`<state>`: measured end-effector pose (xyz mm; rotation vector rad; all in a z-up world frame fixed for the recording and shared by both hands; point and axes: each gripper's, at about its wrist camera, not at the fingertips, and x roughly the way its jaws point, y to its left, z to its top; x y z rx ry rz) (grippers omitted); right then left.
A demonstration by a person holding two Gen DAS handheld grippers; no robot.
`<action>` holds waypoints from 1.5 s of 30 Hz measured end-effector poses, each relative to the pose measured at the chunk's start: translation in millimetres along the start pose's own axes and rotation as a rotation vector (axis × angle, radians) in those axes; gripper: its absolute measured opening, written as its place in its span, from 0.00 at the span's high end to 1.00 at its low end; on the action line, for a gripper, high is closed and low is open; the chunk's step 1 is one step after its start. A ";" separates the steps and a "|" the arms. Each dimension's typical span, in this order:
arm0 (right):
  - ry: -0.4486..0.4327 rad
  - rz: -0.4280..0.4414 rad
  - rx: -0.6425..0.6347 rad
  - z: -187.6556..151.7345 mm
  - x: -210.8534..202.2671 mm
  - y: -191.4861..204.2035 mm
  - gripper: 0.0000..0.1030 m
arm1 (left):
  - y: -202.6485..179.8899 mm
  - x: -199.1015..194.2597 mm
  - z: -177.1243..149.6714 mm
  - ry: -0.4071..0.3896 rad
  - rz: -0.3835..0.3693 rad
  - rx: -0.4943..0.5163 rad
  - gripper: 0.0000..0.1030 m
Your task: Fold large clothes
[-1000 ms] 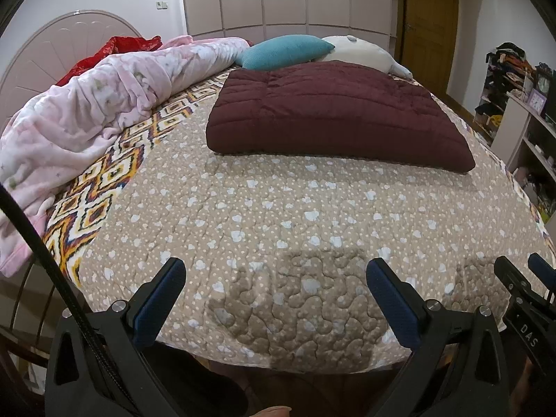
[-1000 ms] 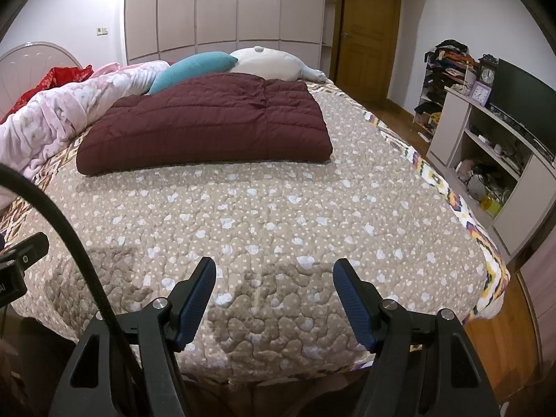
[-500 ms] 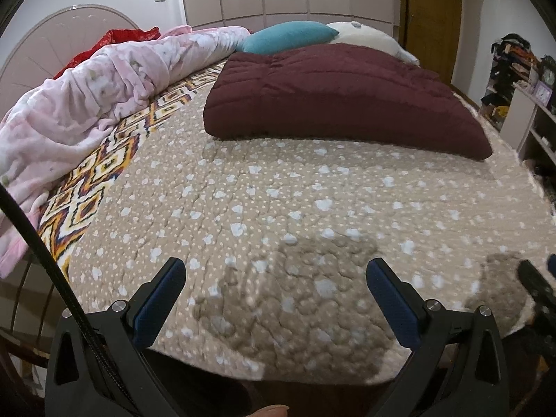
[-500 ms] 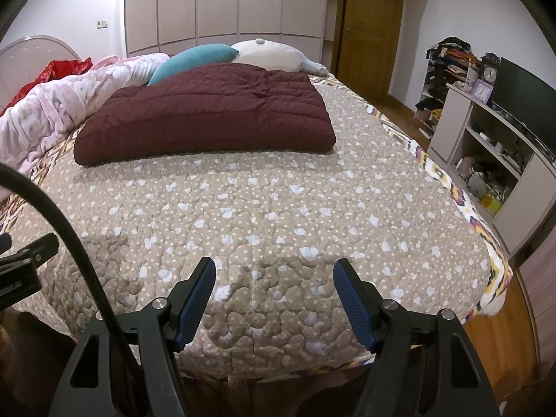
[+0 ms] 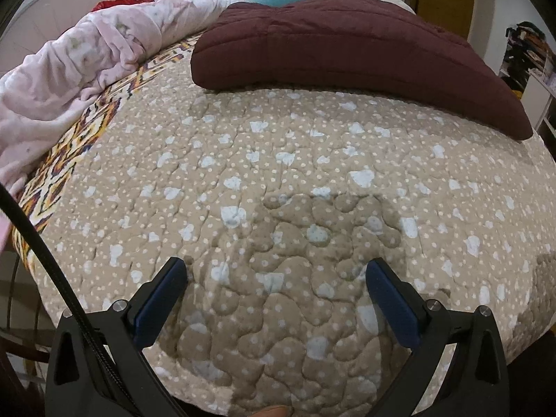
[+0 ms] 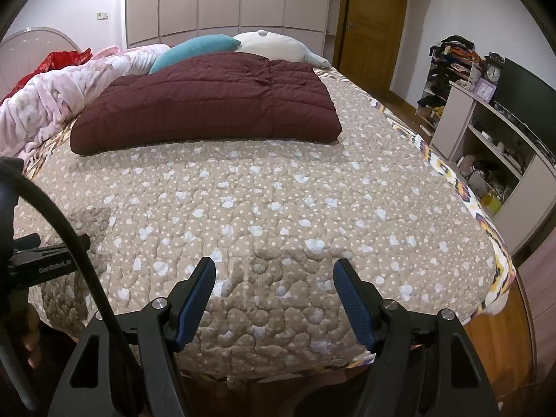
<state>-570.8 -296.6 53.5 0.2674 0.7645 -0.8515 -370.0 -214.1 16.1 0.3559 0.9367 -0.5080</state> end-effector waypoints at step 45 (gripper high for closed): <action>0.001 -0.021 0.010 0.0 -2.3 -5.6 0.25 | -39.9 -102.3 -29.4 -0.160 -0.065 0.124 0.00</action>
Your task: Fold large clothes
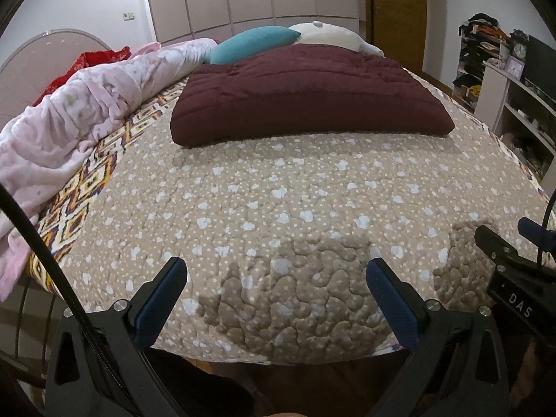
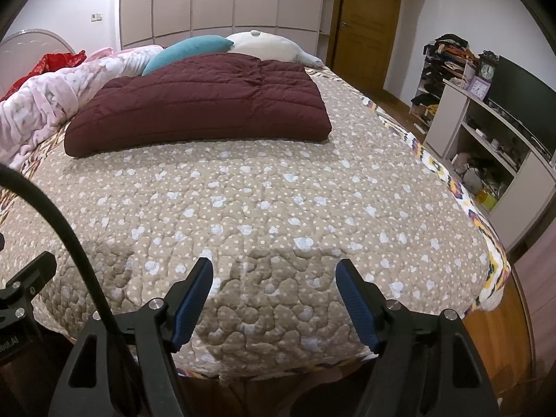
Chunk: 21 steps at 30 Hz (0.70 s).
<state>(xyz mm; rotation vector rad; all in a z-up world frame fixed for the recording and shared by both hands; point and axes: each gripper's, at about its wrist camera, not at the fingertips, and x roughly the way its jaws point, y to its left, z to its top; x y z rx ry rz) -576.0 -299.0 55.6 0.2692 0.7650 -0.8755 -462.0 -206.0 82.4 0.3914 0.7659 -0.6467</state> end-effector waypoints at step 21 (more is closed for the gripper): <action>0.022 -0.019 -0.008 -2.8 6.5 2.9 0.24 | 4.1 11.7 -6.7 0.050 0.030 -0.027 0.00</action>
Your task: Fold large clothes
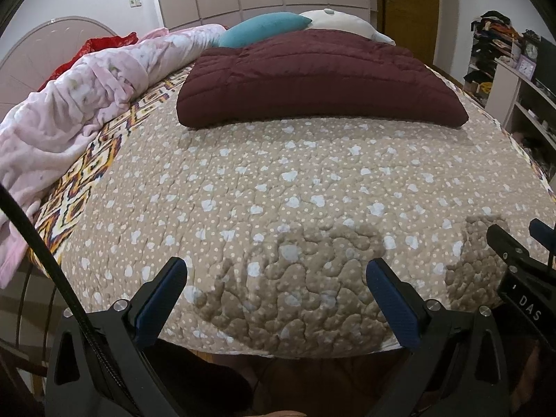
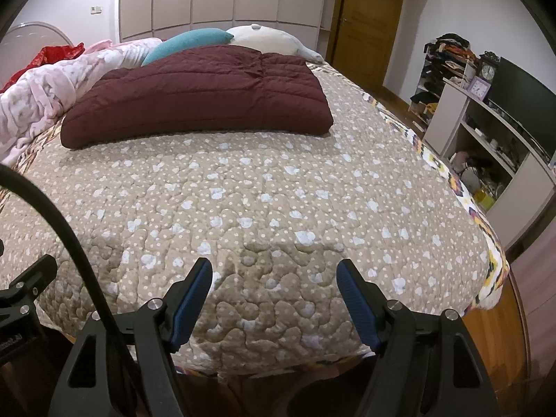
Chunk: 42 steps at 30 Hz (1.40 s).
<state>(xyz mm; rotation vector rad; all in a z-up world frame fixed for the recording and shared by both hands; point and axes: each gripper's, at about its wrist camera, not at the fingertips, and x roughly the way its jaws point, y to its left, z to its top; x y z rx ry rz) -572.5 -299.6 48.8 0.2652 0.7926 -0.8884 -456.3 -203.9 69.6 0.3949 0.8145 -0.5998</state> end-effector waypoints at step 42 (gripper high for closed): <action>-0.014 -0.004 -0.014 -3.1 -2.0 9.1 0.23 | 9.9 8.0 -2.9 0.027 0.001 -0.046 0.00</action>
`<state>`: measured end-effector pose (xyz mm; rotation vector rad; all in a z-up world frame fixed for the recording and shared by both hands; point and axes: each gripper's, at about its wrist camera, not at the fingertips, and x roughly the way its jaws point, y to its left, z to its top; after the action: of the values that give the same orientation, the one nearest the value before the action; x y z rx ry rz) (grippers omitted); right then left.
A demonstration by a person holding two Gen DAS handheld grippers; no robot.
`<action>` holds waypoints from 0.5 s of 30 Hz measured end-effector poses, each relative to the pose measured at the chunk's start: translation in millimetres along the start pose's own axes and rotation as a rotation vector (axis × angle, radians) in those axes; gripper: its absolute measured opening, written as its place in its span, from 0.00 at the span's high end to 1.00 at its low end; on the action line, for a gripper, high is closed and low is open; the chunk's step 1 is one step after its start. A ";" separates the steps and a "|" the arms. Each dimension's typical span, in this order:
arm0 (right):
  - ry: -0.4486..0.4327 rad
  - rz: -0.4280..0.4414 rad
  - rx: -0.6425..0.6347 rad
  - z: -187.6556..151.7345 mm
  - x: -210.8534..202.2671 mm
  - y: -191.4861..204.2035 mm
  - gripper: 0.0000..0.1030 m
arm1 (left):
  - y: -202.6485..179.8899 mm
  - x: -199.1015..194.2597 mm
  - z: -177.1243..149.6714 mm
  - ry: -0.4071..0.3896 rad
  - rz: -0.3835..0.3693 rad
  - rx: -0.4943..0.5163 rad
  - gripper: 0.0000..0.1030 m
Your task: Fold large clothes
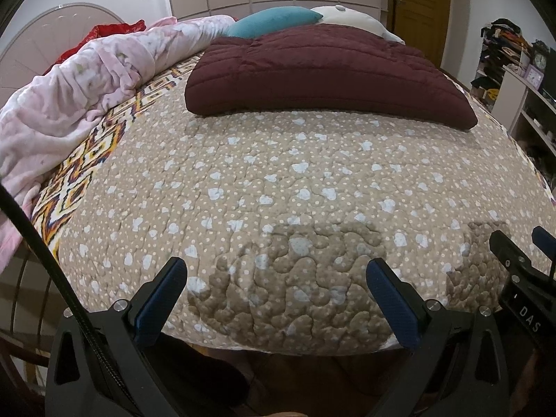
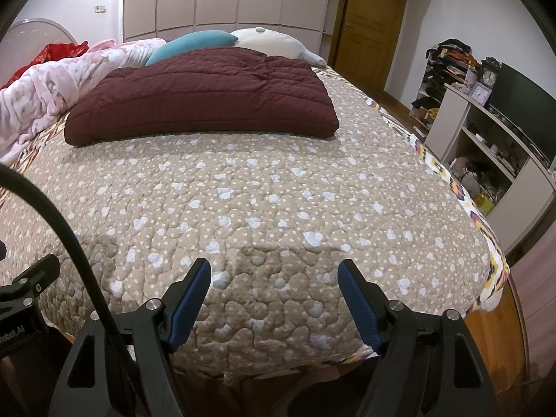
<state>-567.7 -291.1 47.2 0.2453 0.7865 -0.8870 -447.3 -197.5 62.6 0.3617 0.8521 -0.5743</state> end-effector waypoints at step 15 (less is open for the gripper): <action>0.003 0.002 -0.007 -0.6 0.8 1.2 0.23 | 1.3 2.0 -1.1 0.003 -0.002 -0.003 0.00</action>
<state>-566.8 -290.5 46.1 0.2412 0.7919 -0.8816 -446.2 -196.5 60.5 0.3589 0.8563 -0.5743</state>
